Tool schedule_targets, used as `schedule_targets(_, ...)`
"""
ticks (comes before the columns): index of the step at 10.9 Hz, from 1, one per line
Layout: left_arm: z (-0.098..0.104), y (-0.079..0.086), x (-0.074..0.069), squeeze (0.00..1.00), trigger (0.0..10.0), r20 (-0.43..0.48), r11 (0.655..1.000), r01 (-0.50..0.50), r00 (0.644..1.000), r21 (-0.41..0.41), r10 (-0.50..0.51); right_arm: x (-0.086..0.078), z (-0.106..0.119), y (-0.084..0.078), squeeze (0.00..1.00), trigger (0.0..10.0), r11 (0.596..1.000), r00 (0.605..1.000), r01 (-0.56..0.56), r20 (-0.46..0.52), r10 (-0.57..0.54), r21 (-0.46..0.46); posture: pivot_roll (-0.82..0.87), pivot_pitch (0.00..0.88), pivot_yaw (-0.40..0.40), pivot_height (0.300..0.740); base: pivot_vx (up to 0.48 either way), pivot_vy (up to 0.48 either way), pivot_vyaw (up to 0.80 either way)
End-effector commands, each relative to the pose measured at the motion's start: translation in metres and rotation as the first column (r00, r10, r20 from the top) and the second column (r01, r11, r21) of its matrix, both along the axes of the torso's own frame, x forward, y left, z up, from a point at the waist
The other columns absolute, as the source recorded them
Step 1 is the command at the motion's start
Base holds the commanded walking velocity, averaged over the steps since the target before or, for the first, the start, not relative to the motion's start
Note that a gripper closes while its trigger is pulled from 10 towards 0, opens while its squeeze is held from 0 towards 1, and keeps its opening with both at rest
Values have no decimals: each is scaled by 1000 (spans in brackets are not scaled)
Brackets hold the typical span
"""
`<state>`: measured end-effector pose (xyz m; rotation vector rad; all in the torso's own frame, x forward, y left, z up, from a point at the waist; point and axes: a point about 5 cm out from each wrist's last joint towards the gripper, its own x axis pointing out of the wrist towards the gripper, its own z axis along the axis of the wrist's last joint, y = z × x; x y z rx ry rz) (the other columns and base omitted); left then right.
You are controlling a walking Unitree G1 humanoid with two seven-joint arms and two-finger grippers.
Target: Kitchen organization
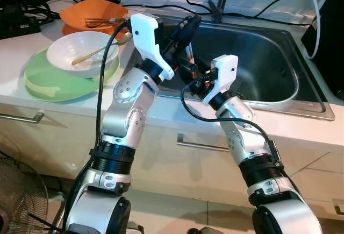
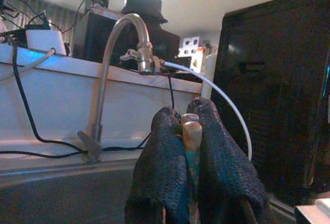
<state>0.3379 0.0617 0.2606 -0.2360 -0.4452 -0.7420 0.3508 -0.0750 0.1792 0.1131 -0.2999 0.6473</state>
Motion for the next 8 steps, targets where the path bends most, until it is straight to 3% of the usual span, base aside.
schedule_targets(1, -1, -4, -3, 0, 10000, -4, 999, 33, 999, 2, -33, 3, 6, 0, 0, 0, 1000, 1000, 14, 23, -14, 0, 82, 66, -42, 740, 0, 0, 0)
schedule_targets(5, -3, -4, -3, 16, 10000, -9, 999, 21, 1000, 30, -20, 5, 9, -3, 0, 0, 1000, 999, 27, 35, -27, 2, 80, 68, -44, 740, 0, 0, 0)
schedule_targets(6, -3, -4, -2, 1000, 10000, -13, 1000, 15, 1000, 26, -14, 6, 10, -5, 0, 0, 1000, 999, 31, 37, -31, 2, 81, 69, -45, 740, 0, 0, 0)
schedule_targets(8, -3, -3, -1, 1000, 10000, -18, 1000, 15, 1000, 21, -15, 8, 11, -8, 0, 0, 999, 998, 45, 42, -45, 1, 82, 69, -46, 740, 0, 0, 0)
